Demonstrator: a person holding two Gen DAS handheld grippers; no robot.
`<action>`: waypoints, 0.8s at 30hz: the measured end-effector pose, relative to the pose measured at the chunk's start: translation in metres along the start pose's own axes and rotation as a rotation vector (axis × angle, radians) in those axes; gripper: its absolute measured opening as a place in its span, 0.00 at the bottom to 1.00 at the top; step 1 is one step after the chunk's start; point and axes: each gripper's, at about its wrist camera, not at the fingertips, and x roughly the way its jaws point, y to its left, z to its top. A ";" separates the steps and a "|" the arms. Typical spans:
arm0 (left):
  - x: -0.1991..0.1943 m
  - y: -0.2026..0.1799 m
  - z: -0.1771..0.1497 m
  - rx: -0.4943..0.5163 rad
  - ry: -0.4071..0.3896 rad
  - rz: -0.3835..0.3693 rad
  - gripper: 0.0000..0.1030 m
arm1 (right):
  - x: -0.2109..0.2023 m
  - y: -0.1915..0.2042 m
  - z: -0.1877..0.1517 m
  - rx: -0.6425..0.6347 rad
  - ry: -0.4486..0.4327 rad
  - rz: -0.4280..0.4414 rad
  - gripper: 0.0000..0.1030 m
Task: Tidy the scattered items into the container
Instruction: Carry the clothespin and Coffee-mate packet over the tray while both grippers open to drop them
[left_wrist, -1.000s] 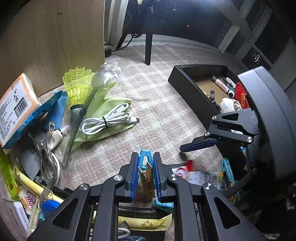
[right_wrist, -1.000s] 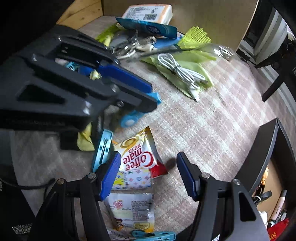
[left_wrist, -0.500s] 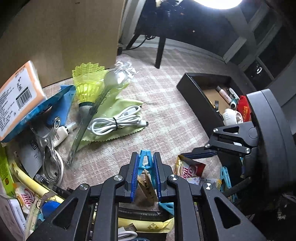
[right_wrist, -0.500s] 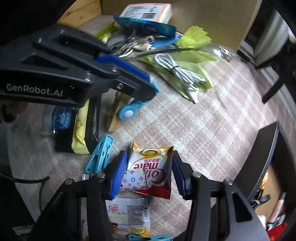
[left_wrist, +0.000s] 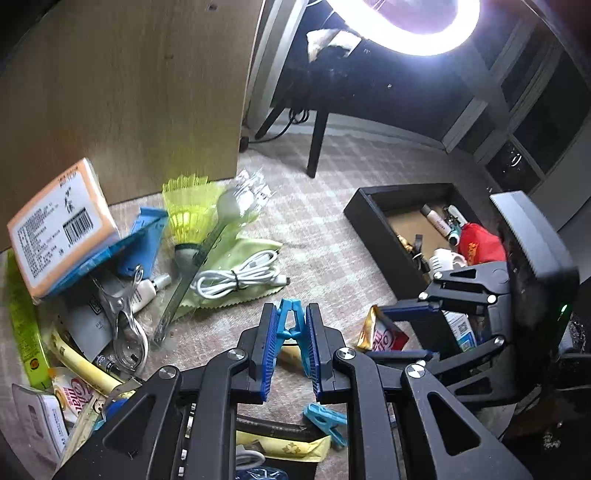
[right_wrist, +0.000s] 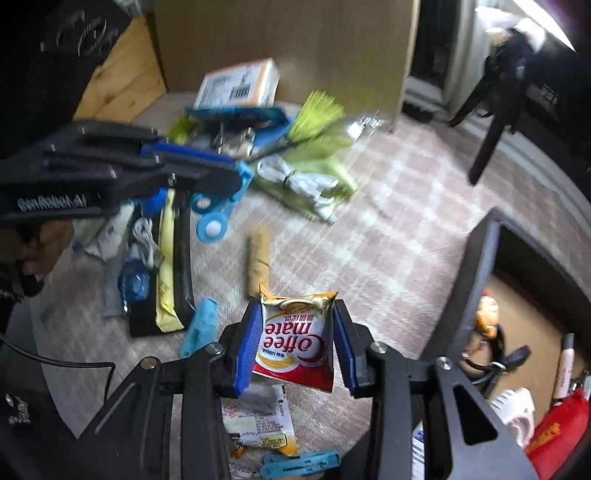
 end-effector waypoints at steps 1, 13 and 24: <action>-0.002 -0.003 0.001 0.006 -0.005 0.001 0.14 | -0.009 0.001 0.001 0.010 -0.015 0.003 0.35; 0.003 -0.078 0.033 0.109 -0.067 -0.078 0.14 | -0.135 -0.039 -0.005 0.175 -0.234 -0.124 0.35; 0.040 -0.174 0.066 0.233 -0.064 -0.153 0.14 | -0.204 -0.136 -0.070 0.423 -0.279 -0.342 0.35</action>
